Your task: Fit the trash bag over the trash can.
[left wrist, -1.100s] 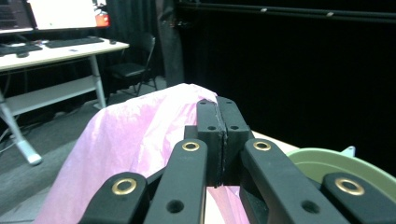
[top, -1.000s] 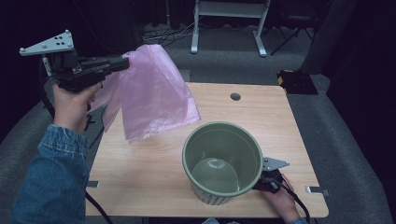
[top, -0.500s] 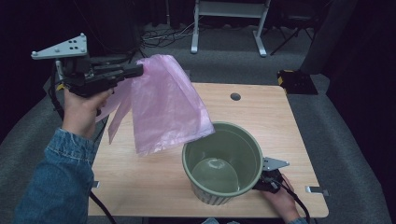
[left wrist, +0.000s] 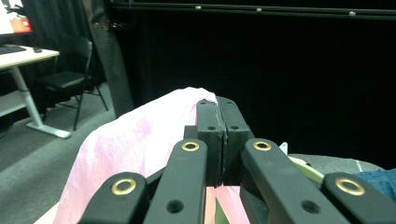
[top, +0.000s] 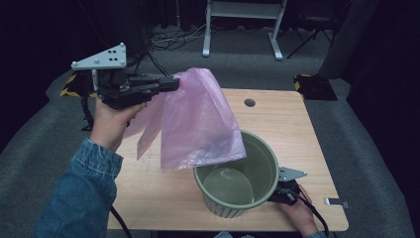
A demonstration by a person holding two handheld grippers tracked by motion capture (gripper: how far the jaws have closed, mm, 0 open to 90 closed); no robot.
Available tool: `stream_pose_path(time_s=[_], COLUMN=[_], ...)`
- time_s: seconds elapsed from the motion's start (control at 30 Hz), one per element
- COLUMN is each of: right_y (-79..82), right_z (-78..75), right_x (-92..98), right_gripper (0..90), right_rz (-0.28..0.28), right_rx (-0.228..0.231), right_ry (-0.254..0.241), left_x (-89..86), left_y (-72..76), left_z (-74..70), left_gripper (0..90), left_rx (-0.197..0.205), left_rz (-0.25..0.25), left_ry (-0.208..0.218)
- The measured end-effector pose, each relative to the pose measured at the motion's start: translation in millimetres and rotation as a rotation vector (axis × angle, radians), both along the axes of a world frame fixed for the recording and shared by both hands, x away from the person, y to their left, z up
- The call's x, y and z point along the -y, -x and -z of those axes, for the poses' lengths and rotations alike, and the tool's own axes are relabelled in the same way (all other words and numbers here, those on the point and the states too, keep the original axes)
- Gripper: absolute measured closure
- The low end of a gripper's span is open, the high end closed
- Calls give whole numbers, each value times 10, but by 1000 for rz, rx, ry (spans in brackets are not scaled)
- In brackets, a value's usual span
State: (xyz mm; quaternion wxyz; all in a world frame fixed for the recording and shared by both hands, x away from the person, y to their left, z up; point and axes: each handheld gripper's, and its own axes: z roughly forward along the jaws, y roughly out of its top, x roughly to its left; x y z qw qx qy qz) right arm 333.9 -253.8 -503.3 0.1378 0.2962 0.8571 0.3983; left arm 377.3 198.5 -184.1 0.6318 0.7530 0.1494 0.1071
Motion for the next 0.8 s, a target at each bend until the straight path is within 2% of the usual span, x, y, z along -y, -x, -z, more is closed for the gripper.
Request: stream_pose_path(time_s=[0.4,0.6,0.8], right_y=[1,1,2], right_z=[0,-1,-1], right_x=[0,1,1], right_gripper=[482,481,480], right_rz=[0,0,0], right_rx=[0,0,0], right_ry=[1,2,2], left_x=[456,676,844], left_y=[-11,54,101], left_z=[137,178,201], left_gripper=[890,889,888], left_rx=[-7,7,18], left_rz=[101,145,178], left_ry=[-21,-44,-37])
